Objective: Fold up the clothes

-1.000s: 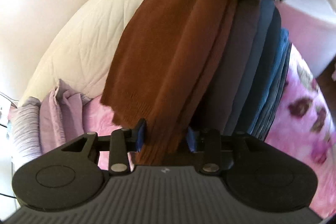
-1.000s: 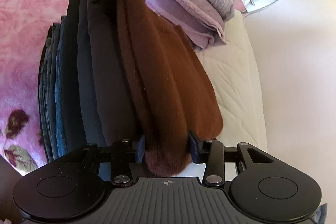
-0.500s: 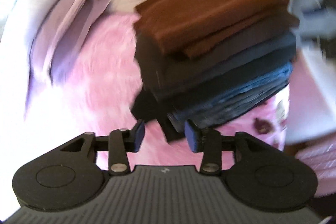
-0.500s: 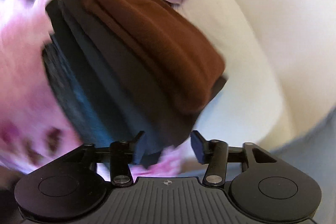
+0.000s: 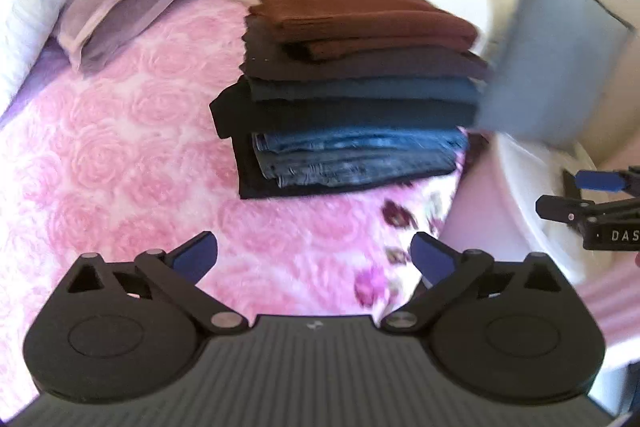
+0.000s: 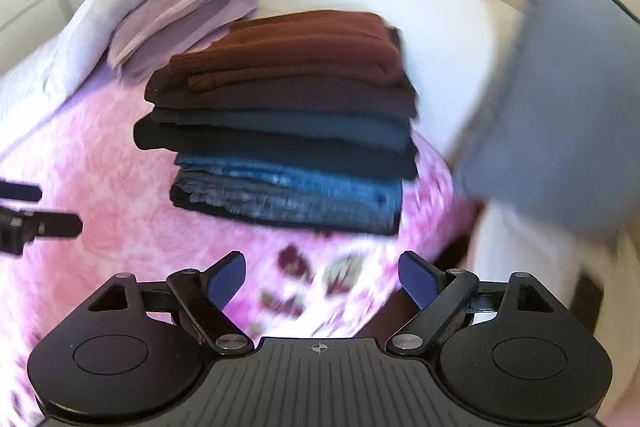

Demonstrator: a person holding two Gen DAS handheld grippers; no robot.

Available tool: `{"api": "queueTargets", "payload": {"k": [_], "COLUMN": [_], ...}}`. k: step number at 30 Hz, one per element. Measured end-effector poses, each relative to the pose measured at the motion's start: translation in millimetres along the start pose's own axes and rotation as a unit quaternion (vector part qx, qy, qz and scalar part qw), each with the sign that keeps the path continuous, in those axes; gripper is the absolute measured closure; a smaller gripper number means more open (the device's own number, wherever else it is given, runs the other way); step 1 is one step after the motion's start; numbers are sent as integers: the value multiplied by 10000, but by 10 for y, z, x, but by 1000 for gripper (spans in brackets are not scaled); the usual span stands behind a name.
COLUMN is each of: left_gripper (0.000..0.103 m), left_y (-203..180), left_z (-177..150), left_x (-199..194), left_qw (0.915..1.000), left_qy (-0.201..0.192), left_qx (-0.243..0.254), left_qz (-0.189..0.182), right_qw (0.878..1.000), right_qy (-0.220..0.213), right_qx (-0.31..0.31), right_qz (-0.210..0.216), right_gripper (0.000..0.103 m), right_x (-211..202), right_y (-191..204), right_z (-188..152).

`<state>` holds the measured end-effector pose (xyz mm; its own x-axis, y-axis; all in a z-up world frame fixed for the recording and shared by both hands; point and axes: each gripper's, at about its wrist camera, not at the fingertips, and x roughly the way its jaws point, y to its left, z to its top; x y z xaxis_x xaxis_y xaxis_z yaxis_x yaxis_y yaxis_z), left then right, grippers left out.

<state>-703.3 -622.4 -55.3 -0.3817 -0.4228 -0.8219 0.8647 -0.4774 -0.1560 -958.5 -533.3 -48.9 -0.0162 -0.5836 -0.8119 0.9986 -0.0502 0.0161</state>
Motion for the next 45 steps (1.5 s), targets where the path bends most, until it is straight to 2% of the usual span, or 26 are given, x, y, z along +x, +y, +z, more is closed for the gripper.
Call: {"api": "queueTargets", "payload": {"k": [2,5,7,10,15,20,24,33,41,45], "left_gripper": [2,2,2,2,2,3,3,3,3,9], "left_y": [8,21,10,-80,-270,-398,-443,-468,-499,-525], "left_z": [-171,-378,-472,-547,-536,-514,-529,-599,-686,-707], "left_x": [-250,-511,-692,-914,-1081,-1155,-1218,-1296,-1304,-1267], "left_qw": [9997,9991,9991,9977,9965,9976,9978,9973,9970,9976], "left_qy": [-108,-180,-223,-371,-550,-474,-497,-604,-553,-435], "left_qx": [204,373,367,553,631,505,433,316,283,235], "left_qz": [-29,2,14,90,-11,-34,58,255,471,484], "right_qw": [9993,9972,9966,9970,9957,9927,9910,9924,9930,9931], "right_qy": [-89,-7,52,-93,-564,-723,-609,-768,-793,-787], "right_qx": [357,686,761,680,598,826,1051,667,636,635], "right_qz": [-105,-296,-307,-350,-420,-503,-558,-687,-595,-598], "right_gripper": [15,14,14,14,14,14,14,14,14,14], "right_x": [-270,-590,-784,-1023,-1317,-1428,-1439,-1555,-1580,-1594], "right_y": [115,363,543,754,899,830,753,832,833,827], "right_z": [-254,-585,-764,-906,-896,-829,-832,-794,-811,-829]}}
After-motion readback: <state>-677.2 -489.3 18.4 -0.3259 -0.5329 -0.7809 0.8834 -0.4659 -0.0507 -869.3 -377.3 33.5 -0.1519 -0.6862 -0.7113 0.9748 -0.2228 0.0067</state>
